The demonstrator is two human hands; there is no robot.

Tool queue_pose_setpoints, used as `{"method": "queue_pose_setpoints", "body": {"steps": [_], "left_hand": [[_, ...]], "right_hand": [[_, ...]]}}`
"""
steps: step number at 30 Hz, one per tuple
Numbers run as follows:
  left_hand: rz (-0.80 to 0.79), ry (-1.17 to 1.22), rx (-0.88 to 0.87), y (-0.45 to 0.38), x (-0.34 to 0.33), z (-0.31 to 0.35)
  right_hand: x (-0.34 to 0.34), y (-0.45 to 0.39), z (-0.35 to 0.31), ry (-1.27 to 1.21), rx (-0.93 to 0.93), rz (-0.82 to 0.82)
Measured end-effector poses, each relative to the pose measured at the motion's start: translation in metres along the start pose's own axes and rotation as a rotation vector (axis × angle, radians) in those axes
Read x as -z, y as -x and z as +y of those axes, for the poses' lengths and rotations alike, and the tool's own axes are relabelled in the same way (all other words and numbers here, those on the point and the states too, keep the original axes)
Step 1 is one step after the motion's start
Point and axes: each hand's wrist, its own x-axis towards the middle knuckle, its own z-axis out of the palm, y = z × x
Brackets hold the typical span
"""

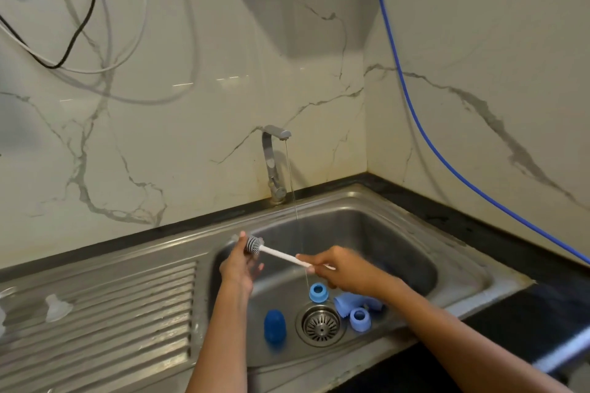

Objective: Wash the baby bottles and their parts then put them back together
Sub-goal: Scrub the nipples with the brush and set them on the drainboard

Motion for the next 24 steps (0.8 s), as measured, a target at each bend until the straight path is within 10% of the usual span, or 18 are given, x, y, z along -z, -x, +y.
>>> {"method": "queue_pose_setpoints", "body": {"steps": [5, 15, 24], "left_hand": [[-0.203, 0.24, 0.034, 0.002, -0.011, 0.001], [0.036, 0.229, 0.058, 0.001, -0.008, 0.001], [0.009, 0.252, 0.134, 0.006, -0.011, 0.007]], "right_hand": [[0.03, 0.006, 0.016, -0.725, -0.288, -0.254], [0.026, -0.007, 0.018, 0.31, 0.087, 0.027], [0.036, 0.008, 0.032, -0.352, -0.057, -0.067]]}}
